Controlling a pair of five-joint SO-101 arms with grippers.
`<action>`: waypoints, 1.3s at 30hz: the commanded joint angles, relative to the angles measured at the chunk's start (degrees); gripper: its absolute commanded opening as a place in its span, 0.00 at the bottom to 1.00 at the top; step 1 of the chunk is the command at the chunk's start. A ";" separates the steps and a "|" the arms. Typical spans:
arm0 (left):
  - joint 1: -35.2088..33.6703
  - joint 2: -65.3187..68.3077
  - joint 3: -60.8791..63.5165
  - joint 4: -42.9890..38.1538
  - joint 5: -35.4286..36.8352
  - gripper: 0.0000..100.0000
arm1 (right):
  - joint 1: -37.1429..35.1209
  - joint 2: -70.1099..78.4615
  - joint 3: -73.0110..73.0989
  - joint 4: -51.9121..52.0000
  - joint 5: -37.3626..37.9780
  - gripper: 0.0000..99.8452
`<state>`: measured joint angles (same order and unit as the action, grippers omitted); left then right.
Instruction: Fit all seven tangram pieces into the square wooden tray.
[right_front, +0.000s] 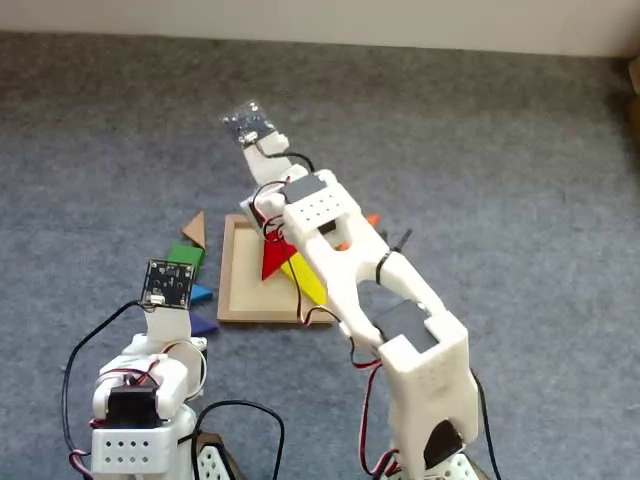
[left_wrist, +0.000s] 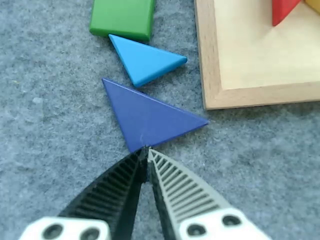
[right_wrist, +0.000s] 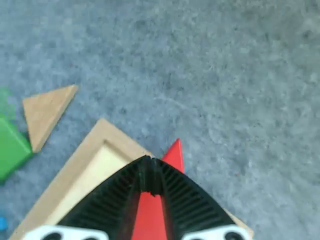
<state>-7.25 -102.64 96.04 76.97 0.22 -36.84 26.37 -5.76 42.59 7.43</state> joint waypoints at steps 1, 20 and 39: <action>-0.84 -1.45 1.10 0.18 0.35 0.01 | -0.66 0.75 -3.56 -3.38 -0.97 0.01; -0.84 -1.45 1.10 0.18 0.35 0.01 | 7.16 1.71 -3.65 1.89 -0.97 0.01; -0.84 -1.45 1.10 0.18 0.35 0.01 | 8.04 -18.86 10.51 5.49 -0.97 0.01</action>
<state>-7.25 -102.64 96.04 76.97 0.22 -30.33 13.36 3.12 47.78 6.90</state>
